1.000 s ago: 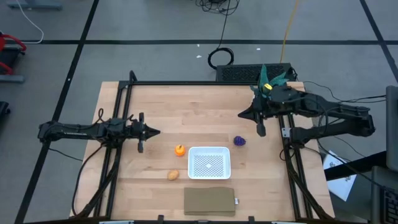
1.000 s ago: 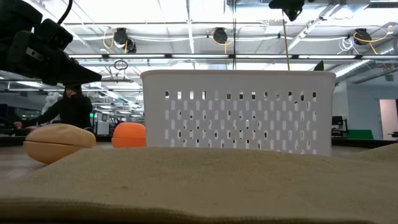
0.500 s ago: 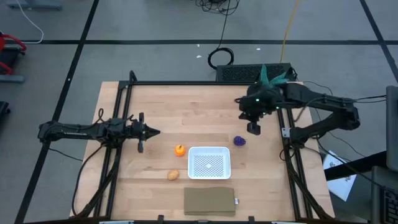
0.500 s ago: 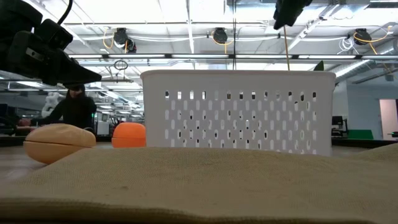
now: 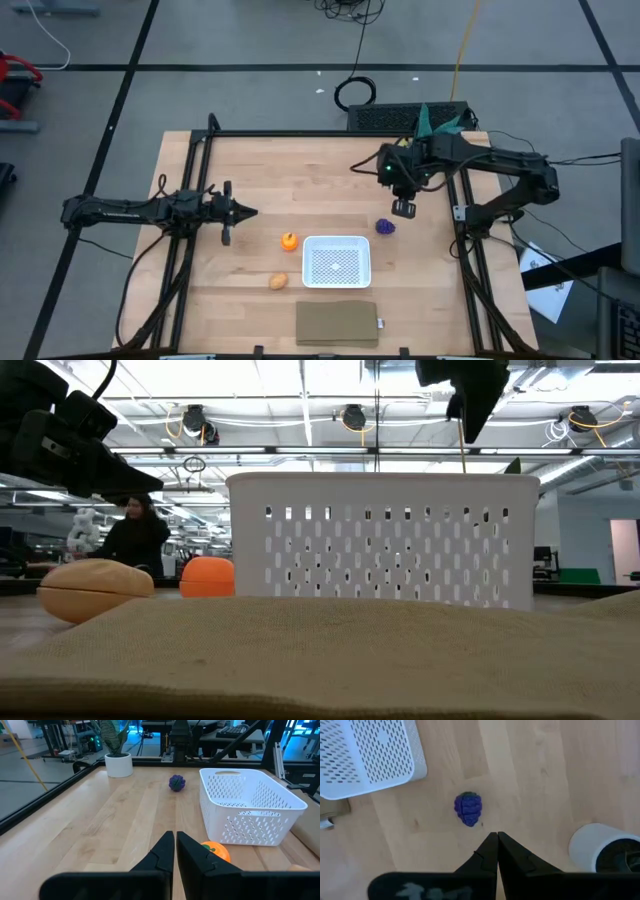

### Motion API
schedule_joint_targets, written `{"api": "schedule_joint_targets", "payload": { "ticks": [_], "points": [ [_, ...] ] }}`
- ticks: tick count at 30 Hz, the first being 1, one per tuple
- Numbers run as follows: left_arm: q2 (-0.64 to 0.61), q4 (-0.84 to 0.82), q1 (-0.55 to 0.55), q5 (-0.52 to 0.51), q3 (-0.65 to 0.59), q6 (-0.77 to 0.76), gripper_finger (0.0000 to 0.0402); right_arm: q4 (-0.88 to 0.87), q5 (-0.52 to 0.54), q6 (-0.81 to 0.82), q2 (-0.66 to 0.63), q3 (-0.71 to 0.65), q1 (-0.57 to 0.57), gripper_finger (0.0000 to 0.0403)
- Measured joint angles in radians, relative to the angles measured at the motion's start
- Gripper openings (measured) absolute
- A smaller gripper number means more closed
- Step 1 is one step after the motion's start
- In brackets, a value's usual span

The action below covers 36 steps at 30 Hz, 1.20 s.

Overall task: Pick and placing Produce into tupperware
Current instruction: Put the purple grapes into the white basket

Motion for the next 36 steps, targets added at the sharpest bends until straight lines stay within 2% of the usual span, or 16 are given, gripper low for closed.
{"api": "schedule_joint_targets", "payload": {
  "ticks": [4, 14, 18, 24, 36],
  "points": [
    [0.0, 0.0, 0.0, 0.0, 0.0, 0.001, 0.0024, -0.004, 0.0, 0.005, -0.004, 0.0, 0.001, 0.0043],
    [0.0, 0.0, 0.0, 0.0, 0.0, -0.001, 0.0024, -0.005, -0.001, 0.077, -0.004, 0.0, 0.0, 0.0207],
    [0.0, 0.0, 0.0, 0.0, 0.0, -0.001, 0.0024, -0.005, -0.001, 0.085, -0.004, 0.0, 0.0, 0.0253],
    [0.0, 0.0, 0.0, 0.0, 0.0, -0.001, 0.0024, 0.014, -0.001, 0.105, -0.004, 0.0, 0.003, 0.0281],
    [0.0, -0.001, 0.0, 0.0, 0.0, -0.005, 0.0024, 0.113, -0.002, 0.059, 0.08, 0.0, 0.081, 0.0283]
  ]
}}
